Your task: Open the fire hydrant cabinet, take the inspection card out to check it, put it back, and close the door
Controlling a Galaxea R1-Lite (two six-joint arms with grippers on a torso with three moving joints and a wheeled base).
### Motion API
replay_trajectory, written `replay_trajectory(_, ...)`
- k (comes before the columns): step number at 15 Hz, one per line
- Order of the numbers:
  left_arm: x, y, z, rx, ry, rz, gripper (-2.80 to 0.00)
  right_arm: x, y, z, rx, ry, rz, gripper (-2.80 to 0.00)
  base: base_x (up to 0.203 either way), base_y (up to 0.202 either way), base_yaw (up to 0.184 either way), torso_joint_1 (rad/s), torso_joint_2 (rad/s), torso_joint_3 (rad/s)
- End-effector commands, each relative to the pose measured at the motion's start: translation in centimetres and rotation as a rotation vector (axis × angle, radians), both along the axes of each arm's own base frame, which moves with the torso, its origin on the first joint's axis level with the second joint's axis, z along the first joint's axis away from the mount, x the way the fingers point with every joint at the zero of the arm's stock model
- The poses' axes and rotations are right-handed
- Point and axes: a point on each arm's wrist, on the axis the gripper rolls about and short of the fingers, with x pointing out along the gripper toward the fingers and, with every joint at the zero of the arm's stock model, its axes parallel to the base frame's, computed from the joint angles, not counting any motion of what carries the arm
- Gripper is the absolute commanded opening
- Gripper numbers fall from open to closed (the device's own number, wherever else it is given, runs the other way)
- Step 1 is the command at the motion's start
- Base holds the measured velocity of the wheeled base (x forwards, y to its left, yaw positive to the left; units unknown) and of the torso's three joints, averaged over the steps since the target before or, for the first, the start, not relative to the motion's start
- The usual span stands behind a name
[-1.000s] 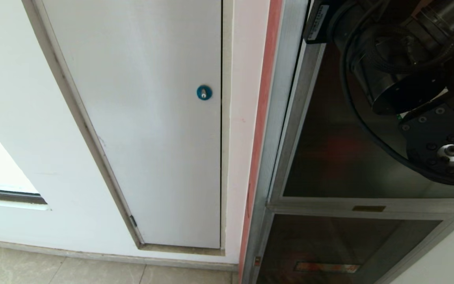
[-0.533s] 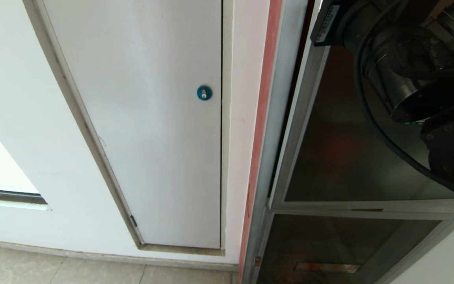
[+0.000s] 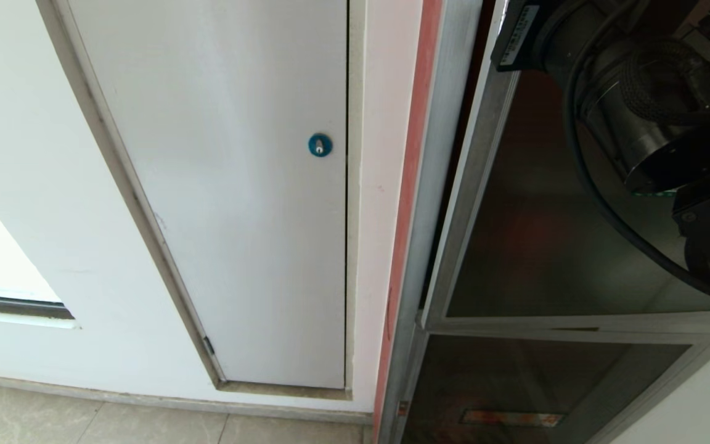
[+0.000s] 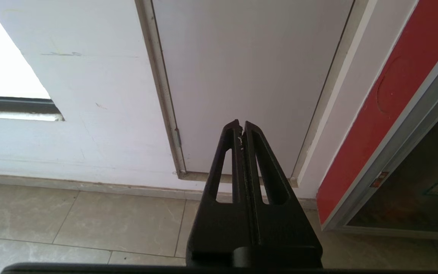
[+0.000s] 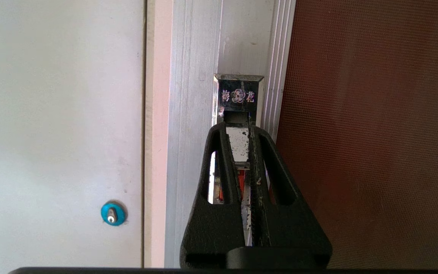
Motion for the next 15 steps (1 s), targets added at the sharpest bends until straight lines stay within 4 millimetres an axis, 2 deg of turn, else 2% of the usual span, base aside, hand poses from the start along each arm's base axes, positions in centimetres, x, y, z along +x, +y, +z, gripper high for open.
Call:
replay_trajectory(1, 0.0, 0.0, 0.0, 0.000, 0.001, 0.000, -2.80, -0.3, -0.2, 0.2, 0.010, -0.009, -0.007, -2.80, 0.000, 0.000, 0.000, 0.000, 0.00, 0.000)
replay_trajectory(3, 0.0, 0.0, 0.0, 0.000, 0.002, 0.000, -2.80, -0.5, -0.4, 0.0, 0.002, 0.000, -0.006, -2.80, 0.000, 0.000, 0.000, 0.000, 0.00, 0.000)
replay_trajectory(4, 0.0, 0.0, 0.0, 0.000, 0.001, 0.000, -2.80, -0.6, -0.4, -0.2, -0.003, 0.007, -0.006, 0.00, 0.000, 0.000, 0.000, 0.000, 0.00, 0.000)
replay_trajectory(15, 0.0, 0.0, 0.0, 0.000, 0.000, 0.000, -2.80, -3.6, -0.5, -0.6, -0.029, 0.026, 0.043, 0.00, 0.000, 0.000, 0.000, 0.000, 0.00, 0.000)
